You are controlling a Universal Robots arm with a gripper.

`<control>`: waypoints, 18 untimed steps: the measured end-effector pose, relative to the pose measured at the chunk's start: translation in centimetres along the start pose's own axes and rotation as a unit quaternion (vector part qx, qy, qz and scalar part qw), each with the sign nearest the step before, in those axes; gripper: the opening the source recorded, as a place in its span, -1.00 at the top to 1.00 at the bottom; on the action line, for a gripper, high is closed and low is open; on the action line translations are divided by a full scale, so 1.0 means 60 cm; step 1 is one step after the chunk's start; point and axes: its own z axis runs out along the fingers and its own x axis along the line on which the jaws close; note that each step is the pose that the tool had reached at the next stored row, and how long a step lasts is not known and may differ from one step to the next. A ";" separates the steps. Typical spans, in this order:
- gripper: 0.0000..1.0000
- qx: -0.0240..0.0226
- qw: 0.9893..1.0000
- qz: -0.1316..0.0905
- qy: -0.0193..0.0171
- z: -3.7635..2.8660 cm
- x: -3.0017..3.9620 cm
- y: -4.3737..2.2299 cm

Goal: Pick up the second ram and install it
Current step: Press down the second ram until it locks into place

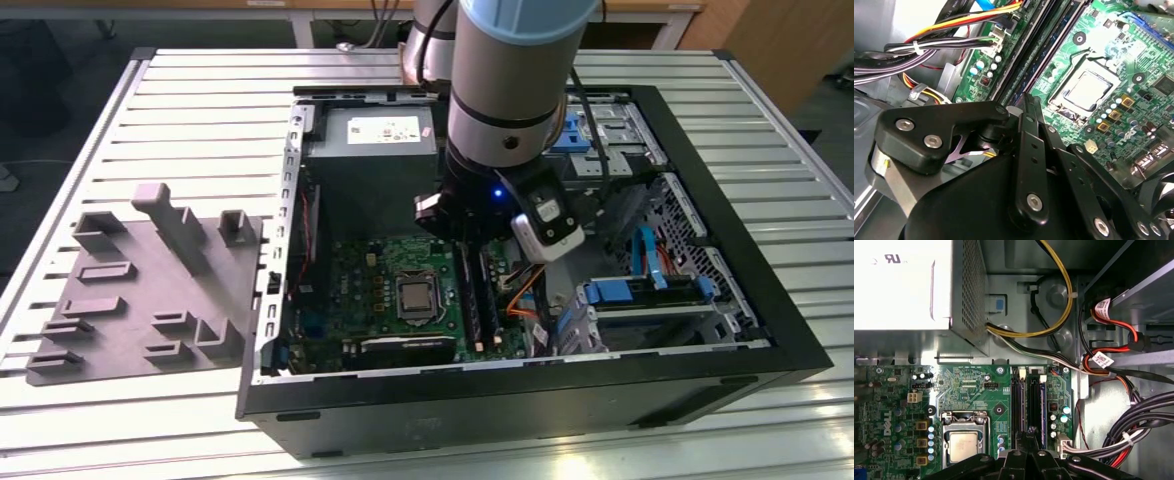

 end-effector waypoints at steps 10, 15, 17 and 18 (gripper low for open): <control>0.79 0.000 1.000 0.000 0.000 0.001 0.000 0.008; 0.79 0.000 1.000 0.000 0.000 0.001 0.001 0.011; 0.79 0.000 1.000 0.000 0.000 0.001 0.001 0.012; 0.79 0.000 1.000 0.000 0.000 0.001 0.001 0.012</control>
